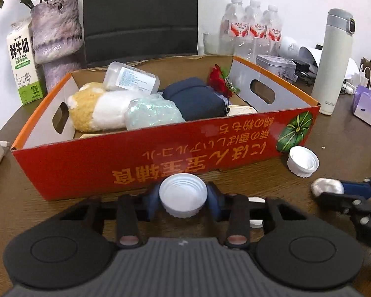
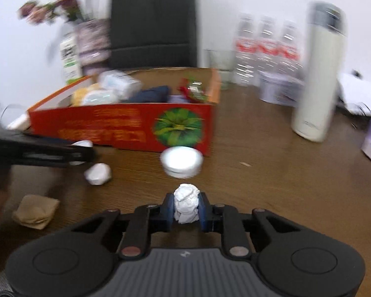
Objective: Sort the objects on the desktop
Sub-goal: 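Grasp the large white bottle cap with the left tool while the right tool grasps the white tissue, then carry the cap and tissue into the box and open both tools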
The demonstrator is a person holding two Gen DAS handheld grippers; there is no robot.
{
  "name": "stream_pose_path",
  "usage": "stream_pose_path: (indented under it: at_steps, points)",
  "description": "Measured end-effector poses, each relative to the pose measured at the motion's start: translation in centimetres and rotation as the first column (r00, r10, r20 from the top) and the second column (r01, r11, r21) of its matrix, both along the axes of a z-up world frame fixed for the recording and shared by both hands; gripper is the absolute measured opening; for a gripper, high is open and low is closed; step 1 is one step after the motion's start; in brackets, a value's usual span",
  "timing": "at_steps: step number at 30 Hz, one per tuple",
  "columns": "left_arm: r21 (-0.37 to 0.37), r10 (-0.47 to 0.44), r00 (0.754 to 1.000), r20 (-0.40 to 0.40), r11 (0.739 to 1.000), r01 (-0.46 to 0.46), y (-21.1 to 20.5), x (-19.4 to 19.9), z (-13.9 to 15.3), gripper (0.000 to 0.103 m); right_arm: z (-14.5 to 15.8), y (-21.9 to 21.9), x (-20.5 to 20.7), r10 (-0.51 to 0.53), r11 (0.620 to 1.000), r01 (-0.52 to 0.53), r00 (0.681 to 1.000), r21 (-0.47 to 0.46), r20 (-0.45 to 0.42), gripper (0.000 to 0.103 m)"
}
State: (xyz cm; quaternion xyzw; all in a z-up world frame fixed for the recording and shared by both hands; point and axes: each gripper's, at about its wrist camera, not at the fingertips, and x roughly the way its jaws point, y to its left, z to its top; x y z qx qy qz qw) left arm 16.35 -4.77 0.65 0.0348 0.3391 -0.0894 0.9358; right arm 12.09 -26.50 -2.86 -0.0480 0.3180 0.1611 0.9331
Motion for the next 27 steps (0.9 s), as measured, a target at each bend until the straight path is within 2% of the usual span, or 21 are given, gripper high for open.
stream_pose_path:
  at_steps: [5,8,12,15,17,19,22,27]
  points:
    - [-0.013,0.010,1.000,0.002,1.000,-0.010,0.7,-0.7,0.0,0.040,-0.1,0.7,-0.1,0.014,0.999,-0.014,1.000,0.032,0.007,0.018]
    - [-0.025,0.026,0.999,0.034,0.999,-0.025,0.8,-1.6,1.3,0.040,0.0,0.3,-0.2,-0.009,0.999,0.009,1.000,0.052,0.002,0.018]
    - [-0.060,0.076,0.994,0.081,0.996,-0.072,1.8,-4.9,3.2,0.041,0.0,0.2,-0.2,-0.006,0.999,0.006,1.000,0.054,0.005,0.018]
    - [-0.087,0.109,0.989,0.100,0.991,-0.101,3.2,-8.0,4.2,0.040,0.3,-0.1,-0.9,-0.053,0.999,0.053,0.998,0.008,0.029,0.018]
    - [-0.073,0.101,0.988,0.116,0.993,-0.093,4.0,-10.2,5.0,0.040,1.1,-0.3,-2.2,-0.080,0.997,0.079,0.995,0.013,0.054,0.018]
    - [-0.060,0.104,0.985,0.136,0.993,-0.097,4.6,-12.1,5.7,0.041,2.2,-0.7,-4.0,-0.079,0.996,0.075,0.995,0.056,0.065,0.018]
    - [-0.074,0.121,0.980,0.157,0.991,-0.110,5.4,-14.8,6.4,0.041,3.5,-0.7,-6.9,-0.066,0.995,0.060,0.995,0.076,0.080,0.018]
    - [-0.084,0.084,0.988,0.133,0.994,-0.073,4.5,-19.3,4.8,0.041,4.5,-0.7,-12.1,-0.058,0.995,0.049,0.993,0.084,0.104,0.018]
